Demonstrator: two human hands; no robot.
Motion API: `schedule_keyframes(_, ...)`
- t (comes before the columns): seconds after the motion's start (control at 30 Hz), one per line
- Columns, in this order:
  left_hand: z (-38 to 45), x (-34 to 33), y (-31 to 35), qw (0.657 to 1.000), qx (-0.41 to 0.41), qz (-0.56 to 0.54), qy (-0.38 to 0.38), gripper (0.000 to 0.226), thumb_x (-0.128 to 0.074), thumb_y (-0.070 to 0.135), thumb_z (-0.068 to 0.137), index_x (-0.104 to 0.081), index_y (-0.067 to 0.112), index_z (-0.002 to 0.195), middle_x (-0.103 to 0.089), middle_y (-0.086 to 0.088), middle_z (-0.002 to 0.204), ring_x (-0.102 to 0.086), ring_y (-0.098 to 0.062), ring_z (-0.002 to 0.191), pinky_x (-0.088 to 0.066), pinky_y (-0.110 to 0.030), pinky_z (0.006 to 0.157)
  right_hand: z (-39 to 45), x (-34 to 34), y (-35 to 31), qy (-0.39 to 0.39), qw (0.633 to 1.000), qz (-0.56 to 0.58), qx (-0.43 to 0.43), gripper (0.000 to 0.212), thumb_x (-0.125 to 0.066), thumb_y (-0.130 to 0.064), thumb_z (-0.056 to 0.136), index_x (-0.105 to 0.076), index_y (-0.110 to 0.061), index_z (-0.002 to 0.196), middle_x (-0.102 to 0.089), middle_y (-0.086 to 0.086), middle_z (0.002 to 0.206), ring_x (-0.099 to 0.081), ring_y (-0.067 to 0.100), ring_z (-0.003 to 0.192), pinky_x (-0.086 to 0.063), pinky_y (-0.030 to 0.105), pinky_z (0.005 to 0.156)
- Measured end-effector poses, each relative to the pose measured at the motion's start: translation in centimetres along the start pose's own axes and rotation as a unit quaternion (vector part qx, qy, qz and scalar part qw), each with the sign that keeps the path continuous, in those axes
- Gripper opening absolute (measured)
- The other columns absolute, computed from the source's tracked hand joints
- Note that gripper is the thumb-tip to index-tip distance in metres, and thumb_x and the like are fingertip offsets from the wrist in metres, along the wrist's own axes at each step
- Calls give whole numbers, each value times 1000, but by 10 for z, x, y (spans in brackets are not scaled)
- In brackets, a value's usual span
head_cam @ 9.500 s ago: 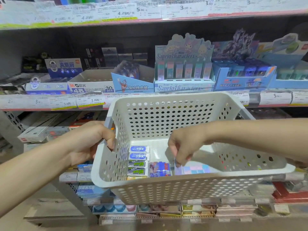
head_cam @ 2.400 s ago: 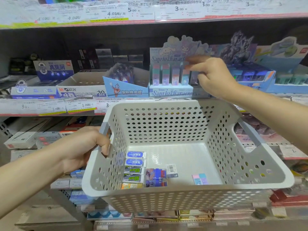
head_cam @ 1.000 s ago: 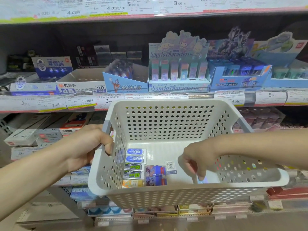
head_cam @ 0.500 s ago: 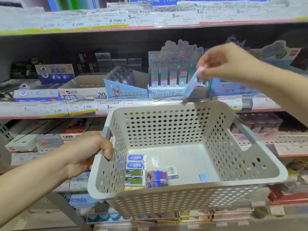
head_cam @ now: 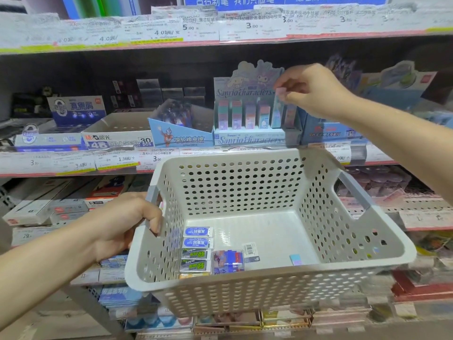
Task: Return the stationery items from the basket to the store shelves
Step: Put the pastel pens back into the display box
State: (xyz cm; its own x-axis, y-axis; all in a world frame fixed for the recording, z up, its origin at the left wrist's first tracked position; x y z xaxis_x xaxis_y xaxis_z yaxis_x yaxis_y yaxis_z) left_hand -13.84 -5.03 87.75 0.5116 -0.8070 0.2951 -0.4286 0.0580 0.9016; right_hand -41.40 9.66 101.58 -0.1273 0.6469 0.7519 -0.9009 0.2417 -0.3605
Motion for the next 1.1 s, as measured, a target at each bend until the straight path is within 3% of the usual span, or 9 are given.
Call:
schedule_keyframes(0.3,5,0,-1,1000,0,-3,-7,42,-50,-3,44,-56,-8,85,-56,-14,53,-54,-20,42,-48,-20,44,0,-6,10,-49,999,-2,3,15,-62,-6,88,-68,-7,101,-69,13,93,-67,25,86,-54,40,90)
schedule_keyframes(0.47,4,0,-1,1000,5,5,-10,40,-51,-3,43,-56,-8,83,-57,-14,52,-56,-20,43,-49,-22,44,-16,-11,9,42,997,-41,45,21,-64,-11,88,-70,-5,106,-71,9,99,-64,20,87,-42,11,76)
schedule_keyframes(0.57,6,3,-5,1000,22,19,-4,43,-53,-1,43,-58,-9,85,-58,-15,55,-55,-23,48,-48,-24,52,-21,-14,9,66,993,-72,64,24,-62,-12,89,-69,-1,109,-70,14,101,-57,16,85,-31,12,73)
schedule_keyframes(0.67,7,4,-7,999,32,32,0,44,-54,1,43,-59,-7,86,-57,-16,58,-54,-26,52,-46,-27,59,-24,-15,13,32,999,-32,20,37,-46,2,86,-66,-6,117,-65,3,117,-64,2,84,-41,11,76)
schedule_keyframes(0.73,7,2,-7,999,31,33,2,43,-54,1,43,-58,-7,85,-57,-16,57,-53,-26,53,-45,-27,60,-29,-17,15,-2,1000,-20,-2,49,-40,7,82,-65,-11,120,-62,1,123,-70,20,81,-54,24,74)
schedule_keyframes(0.8,8,0,-5,999,28,32,0,43,-54,1,43,-57,-7,86,-55,-16,57,-52,-26,52,-45,-27,59,-31,-18,15,-27,999,-25,-8,54,-37,10,80,-64,-12,122,-60,4,129,-62,35,107,-50,33,93)
schedule_keyframes(0.93,9,-3,-5,999,22,32,-9,44,-53,0,43,-57,-8,87,-56,-16,56,-53,-25,49,-47,-25,55,-25,-14,15,-66,996,-53,-22,61,-36,14,78,-61,-13,126,-55,6,135,-52,28,124,-38,30,105)
schedule_keyframes(1.03,11,-5,-4,1000,13,24,-14,44,-51,-1,45,-56,-7,88,-56,-13,53,-55,-22,44,-48,-23,50,-30,-12,6,-44,995,-92,11,68,-37,14,78,-46,-13,139,-48,7,142,-40,22,134,-29,30,111)
schedule_keyframes(1.1,12,-5,-5,999,15,28,-17,43,-51,-1,46,-55,-5,89,-56,-12,52,-54,-21,43,-48,-23,51,-43,-10,-8,-1,996,-71,47,58,-41,9,77,-52,-9,130,-57,8,127,-52,20,118,-38,32,102)
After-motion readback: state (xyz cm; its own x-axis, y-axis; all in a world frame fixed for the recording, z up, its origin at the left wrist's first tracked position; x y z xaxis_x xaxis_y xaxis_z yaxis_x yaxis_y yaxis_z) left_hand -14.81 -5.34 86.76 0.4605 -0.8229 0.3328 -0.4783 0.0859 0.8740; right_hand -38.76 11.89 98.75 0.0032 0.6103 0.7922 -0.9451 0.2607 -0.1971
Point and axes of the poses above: each hand's wrist, its own z-axis towards the middle knuckle, its own x-axis out of the back of the hand, y = z × x, the point moved 6 cm from there along z, towards the middle knuckle
